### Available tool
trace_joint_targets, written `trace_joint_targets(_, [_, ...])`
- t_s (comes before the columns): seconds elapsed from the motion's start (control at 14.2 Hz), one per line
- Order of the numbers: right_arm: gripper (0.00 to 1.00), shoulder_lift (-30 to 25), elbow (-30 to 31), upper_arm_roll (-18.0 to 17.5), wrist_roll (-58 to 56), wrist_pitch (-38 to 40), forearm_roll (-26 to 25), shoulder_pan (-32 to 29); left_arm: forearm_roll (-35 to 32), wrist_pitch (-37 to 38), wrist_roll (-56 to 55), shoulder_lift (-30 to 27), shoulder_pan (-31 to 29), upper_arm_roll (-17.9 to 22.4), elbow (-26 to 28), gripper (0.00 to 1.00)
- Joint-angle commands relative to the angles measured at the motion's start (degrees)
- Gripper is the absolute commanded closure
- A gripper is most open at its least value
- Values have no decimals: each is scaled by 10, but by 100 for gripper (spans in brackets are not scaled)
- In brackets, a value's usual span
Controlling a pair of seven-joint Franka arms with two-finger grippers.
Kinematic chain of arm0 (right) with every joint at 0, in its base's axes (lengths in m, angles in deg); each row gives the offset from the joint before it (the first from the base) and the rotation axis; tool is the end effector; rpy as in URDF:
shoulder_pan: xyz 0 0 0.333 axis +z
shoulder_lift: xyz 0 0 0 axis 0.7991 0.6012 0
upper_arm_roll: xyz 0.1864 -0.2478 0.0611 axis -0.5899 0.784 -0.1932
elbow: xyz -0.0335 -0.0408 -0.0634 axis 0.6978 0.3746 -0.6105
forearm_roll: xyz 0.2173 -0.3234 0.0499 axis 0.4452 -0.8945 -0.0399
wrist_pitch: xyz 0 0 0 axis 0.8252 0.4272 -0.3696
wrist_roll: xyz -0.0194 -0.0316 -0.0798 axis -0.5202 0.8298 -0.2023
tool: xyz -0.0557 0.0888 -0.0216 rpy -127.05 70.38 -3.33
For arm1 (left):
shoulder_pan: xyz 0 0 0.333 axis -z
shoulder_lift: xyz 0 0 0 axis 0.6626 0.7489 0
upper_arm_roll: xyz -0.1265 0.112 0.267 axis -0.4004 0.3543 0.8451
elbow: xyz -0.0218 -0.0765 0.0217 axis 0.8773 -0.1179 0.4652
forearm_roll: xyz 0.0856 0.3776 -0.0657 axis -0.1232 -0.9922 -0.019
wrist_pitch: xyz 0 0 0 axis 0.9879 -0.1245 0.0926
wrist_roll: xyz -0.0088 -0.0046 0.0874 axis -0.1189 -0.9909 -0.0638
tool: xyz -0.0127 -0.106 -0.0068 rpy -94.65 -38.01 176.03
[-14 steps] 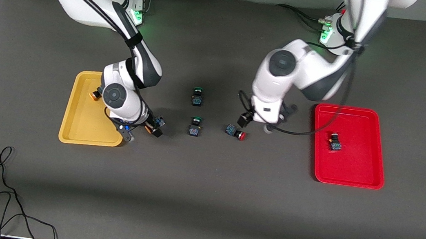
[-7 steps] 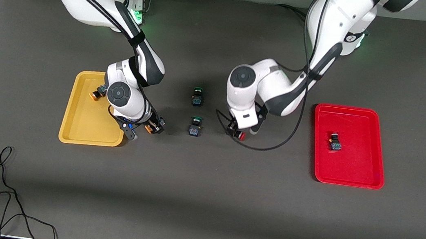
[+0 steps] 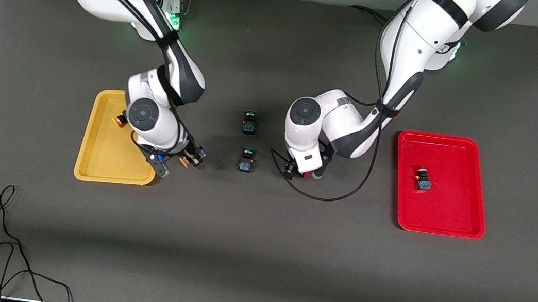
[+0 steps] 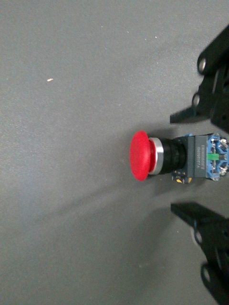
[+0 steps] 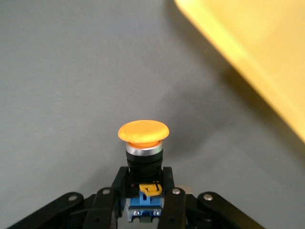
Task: Place red and yellow buttons in trays
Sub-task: 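Grasp the second yellow button and the second red button with both grippers, then carry the yellow button and red button into their matching trays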
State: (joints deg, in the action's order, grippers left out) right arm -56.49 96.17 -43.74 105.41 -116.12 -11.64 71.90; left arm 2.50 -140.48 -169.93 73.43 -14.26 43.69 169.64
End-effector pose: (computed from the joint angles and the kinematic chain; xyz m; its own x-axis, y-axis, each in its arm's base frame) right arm 0.5513 0.2468 0.2650 0.6823 -0.7226 -0.1108 -0.7236 -0.6891 0.0385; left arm 0.4976 -0.4518 0.1873 0.3642 0.9309 0.0289 0.9302 -0.3651 0.0380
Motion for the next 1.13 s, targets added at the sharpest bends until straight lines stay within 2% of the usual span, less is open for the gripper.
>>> trace_joint_targets(0.0, [98, -79, -26, 25, -15, 97, -8, -7, -15, 3, -8, 4, 4, 4, -15, 78])
trace_joint_targets(0.21, [98, -123, -76, 88, -119, 200, -6, -8, -9, 30, 57, -7, -2, 3, -38, 81])
trace_joint_targets(0.35, [98, -151, -80, 133, -198, 239, -3, -8, 0, 81, 118, -42, -18, -5, -42, 83])
trace_joint_targets(0.56, [98, -158, -64, 216, -304, 250, 11, -8, 65, 160, 316, -105, -67, -33, -36, 87])
trace_joint_targets(0.7, [98, -152, -12, 250, -368, 202, 67, -8, 114, 213, 464, -148, -100, -32, -26, 88])
trace_joint_targets(0.77, [98, -152, 33, 256, -388, 147, 75, -8, 129, 227, 528, -174, -124, -32, -6, 89])
trace_joint_targets(0.91, [97, -132, 92, 256, -412, 47, 81, -9, 134, 226, 651, -236, -179, -33, 68, 90])
trace_joint_targets(1.06, [97, -89, 107, 256, -418, 1, 103, -8, 137, 225, 777, -283, -237, -31, 133, 90])
